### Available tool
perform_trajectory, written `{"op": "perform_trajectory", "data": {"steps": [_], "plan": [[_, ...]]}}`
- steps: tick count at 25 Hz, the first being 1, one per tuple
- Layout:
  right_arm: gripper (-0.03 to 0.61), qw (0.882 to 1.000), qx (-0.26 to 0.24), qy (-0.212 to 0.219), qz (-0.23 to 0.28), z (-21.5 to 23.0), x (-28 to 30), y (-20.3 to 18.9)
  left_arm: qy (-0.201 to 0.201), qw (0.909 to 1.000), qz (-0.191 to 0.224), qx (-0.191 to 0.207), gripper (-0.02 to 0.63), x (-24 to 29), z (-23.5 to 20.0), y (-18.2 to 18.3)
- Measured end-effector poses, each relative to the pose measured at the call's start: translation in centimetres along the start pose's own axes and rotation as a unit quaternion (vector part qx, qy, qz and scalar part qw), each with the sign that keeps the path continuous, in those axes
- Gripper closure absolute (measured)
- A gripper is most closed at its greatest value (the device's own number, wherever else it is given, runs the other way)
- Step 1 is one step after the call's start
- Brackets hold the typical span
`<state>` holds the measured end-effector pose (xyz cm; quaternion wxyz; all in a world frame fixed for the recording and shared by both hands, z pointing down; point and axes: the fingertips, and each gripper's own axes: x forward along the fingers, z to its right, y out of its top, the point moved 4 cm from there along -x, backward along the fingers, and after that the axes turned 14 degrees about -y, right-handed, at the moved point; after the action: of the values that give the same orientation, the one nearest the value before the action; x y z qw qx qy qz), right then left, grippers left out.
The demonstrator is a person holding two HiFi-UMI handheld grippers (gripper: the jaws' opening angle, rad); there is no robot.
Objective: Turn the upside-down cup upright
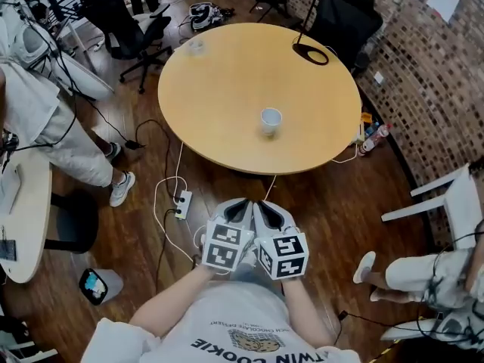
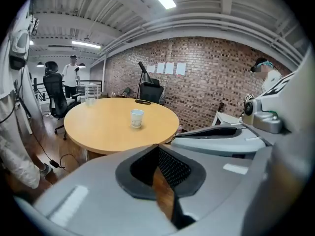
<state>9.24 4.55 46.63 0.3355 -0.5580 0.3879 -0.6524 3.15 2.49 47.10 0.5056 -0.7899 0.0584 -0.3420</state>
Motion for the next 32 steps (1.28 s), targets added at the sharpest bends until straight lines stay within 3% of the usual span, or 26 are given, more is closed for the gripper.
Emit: {"op": "perform_trajectory", "data": {"steps": [8,16,23,32], "plan": [[0.548,0.996,-0.071,0.053,0.0,6.9,6.3,4.5,0.037,0.9992,0.011,-0.006,0.611,6.6,-2.7,5.6],[0.505,0.984,-0.168,0.054,-0.014,9.1,13.5,7.4,0.042,0.9988,0.02,-0.017,0.611,10.3,-7.5,7.7],[0.471,0.952,-0.299,0.036,-0.058,9.2,20.9,9.0,0.023,0.999,0.021,-0.032,0.611,12.8,-13.5,9.8],[0.469,0.914,-0.38,0.025,-0.142,9.5,29.1,7.9,-0.008,0.9991,0.013,-0.041,0.611,14.8,-20.7,11.3]]}}
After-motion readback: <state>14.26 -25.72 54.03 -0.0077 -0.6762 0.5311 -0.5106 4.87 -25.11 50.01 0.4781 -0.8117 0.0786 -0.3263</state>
